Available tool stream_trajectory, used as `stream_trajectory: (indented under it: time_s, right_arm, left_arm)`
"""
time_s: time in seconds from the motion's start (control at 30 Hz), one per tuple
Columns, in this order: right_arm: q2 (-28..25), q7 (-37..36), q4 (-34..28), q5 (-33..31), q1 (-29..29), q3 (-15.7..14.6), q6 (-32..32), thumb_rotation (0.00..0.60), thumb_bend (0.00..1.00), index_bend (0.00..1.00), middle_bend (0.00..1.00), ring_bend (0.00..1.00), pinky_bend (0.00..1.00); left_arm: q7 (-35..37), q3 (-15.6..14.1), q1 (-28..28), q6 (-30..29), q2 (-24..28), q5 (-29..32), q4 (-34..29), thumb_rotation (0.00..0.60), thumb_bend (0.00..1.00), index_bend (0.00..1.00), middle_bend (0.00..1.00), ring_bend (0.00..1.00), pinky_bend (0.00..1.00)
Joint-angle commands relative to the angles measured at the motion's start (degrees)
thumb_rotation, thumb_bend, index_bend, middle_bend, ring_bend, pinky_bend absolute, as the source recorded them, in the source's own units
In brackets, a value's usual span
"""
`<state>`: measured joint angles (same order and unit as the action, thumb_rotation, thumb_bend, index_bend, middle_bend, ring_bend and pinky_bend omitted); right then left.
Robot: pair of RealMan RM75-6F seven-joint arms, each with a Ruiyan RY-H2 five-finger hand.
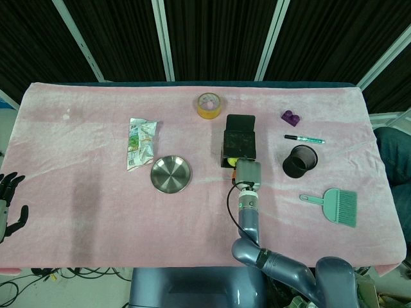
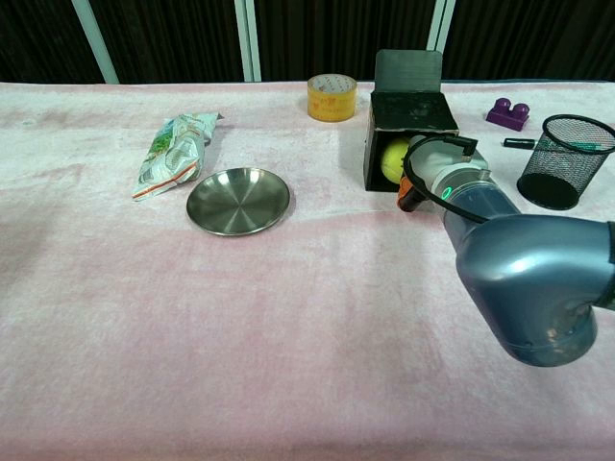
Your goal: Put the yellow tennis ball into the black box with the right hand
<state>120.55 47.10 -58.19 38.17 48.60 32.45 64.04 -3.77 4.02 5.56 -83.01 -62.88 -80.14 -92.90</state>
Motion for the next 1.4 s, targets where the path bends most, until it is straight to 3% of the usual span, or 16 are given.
stream_trajectory:
  time_s: [0.03, 0.57, 0.93, 1.07, 1.23, 1.4]
  right_arm:
    - [0.0, -0.3, 1.1, -0.6, 0.6, 0.2, -0.4, 0.6, 0.72, 1.0, 0.96, 0.98, 1.0]
    - [2.0, -3.3, 6.7, -0.9, 2.9, -0.6, -0.8, 0.6, 0.72, 1.0, 0.96, 0.98, 1.0]
    - [1.8, -3.4, 4.9, 0.2, 2.7, -1.2, 1.8, 0.6, 0.72, 1.0, 0.96, 0.98, 1.0]
    - [0.5, -1.5, 1.7, -0.9, 1.4, -1.7, 2.8, 0.6, 0.71, 1.0, 0.96, 0.98, 1.0]
    - [-3.2, 3.0, -7.2, -3.7, -1.5, -3.0, 4.8, 0.6, 0.67, 1.0, 0.93, 0.94, 0.99]
    - [-10.1, 6.2, -21.7, -5.7, -6.0, -4.7, 8.3, 0.6, 0.6, 1.0, 0.74, 0.78, 0.87]
  left_arm:
    - [0.0, 0.1, 0.0, 0.0, 0.0, 0.1, 0.0, 0.6, 0.49, 0.12, 0.08, 0.01, 0.02]
    - [-0.2, 0.2, 0.0, 0.2, -0.1, 0.5, -0.1, 0.6, 0.49, 0.12, 0.08, 0.01, 0.02]
    - [0.1, 0.2, 0.0, 0.2, -0.1, 0.5, 0.0, 0.6, 0.49, 0.12, 0.08, 0.01, 0.02]
    - [0.1, 0.2, 0.0, 0.2, 0.0, 0.4, 0.0, 0.6, 0.49, 0.12, 0.08, 0.01, 0.02]
    - [-0.3, 0.1, 0.0, 0.2, 0.0, 0.2, -0.4, 0.6, 0.49, 0.12, 0.08, 0.01, 0.02]
    - [-0.4, -0.1, -0.1, 0.0, -0.1, 0.0, -0.4, 0.6, 0.49, 0.12, 0.08, 0.01, 0.02]
